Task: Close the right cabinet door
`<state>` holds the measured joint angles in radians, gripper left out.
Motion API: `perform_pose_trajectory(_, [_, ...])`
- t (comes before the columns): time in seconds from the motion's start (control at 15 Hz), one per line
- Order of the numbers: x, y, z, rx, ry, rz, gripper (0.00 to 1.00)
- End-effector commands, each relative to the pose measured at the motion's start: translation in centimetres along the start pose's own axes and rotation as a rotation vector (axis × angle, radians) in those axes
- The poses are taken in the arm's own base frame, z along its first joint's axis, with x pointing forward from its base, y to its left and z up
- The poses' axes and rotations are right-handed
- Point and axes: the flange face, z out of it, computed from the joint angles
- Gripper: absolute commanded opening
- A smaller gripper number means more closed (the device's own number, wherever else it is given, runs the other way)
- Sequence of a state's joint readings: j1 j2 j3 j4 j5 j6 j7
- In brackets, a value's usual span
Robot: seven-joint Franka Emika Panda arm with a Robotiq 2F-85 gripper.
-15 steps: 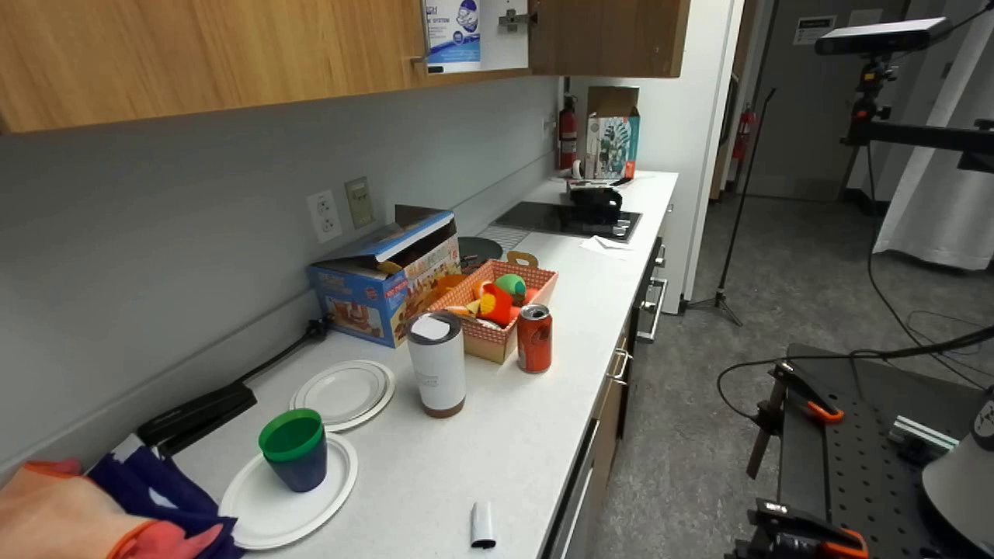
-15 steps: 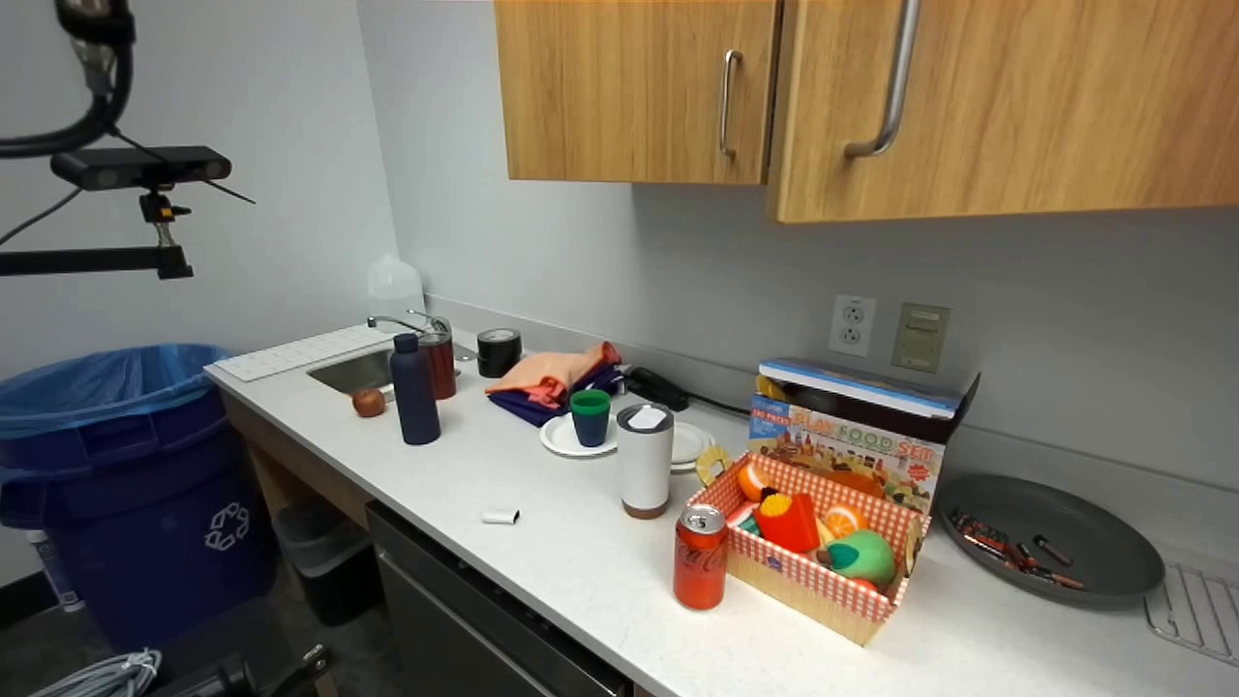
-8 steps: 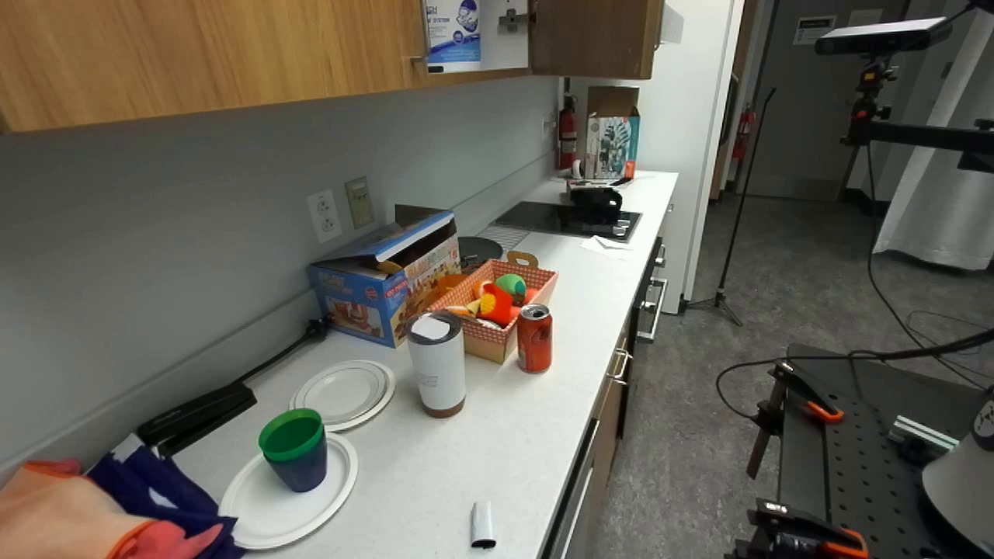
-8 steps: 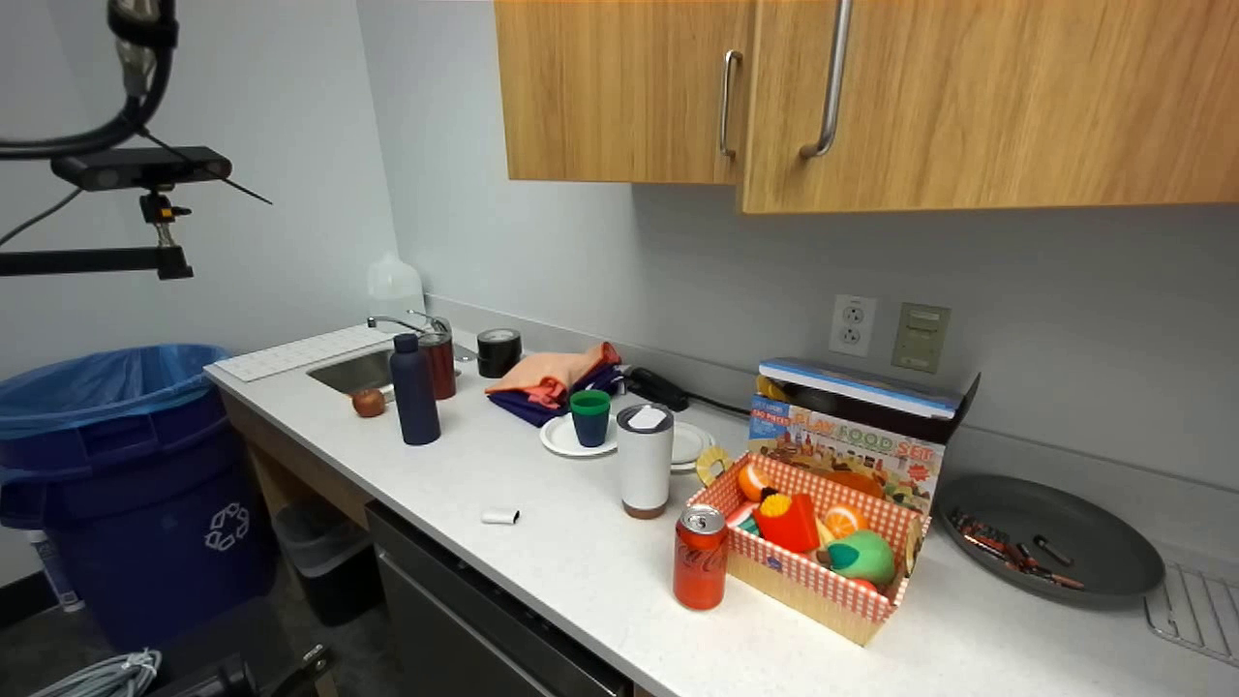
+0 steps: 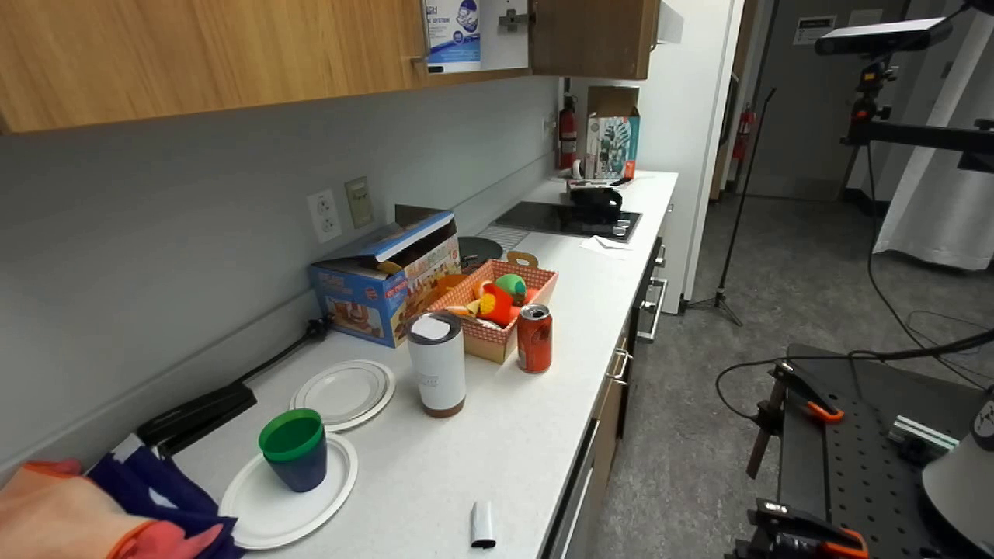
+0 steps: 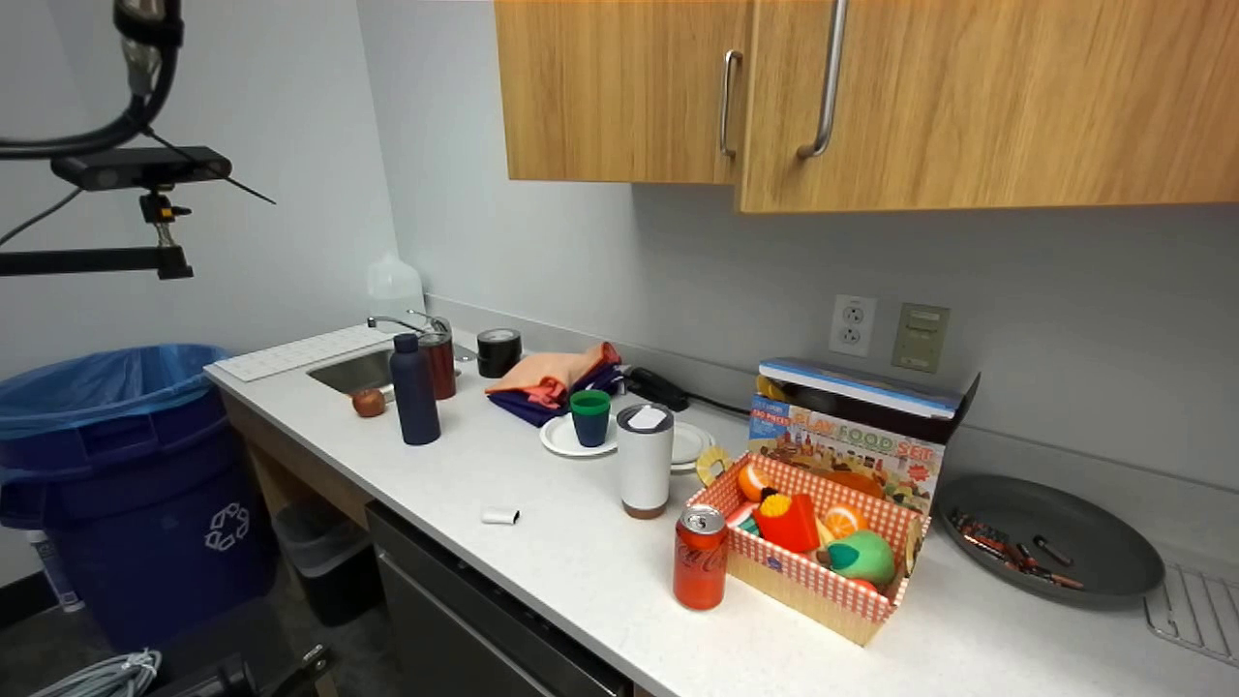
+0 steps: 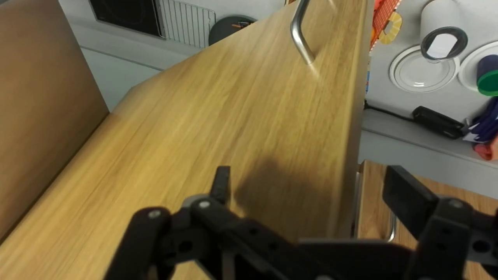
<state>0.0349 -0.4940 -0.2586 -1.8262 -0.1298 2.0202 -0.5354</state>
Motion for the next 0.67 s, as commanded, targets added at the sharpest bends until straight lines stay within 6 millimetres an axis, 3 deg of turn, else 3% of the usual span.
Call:
perform_pose_trajectory(0.0, [1.5,-0.5,-0.1,0.000,0.027,-0.114,1.00])
perform_pose_trajectory(0.33, [4.5,-2.1,0.3,-0.010,0.099,-0.295,1.00])
perform_pose_trajectory(0.6, [8.1,-3.0,0.8,-0.023,0.230,-0.410,1.00])
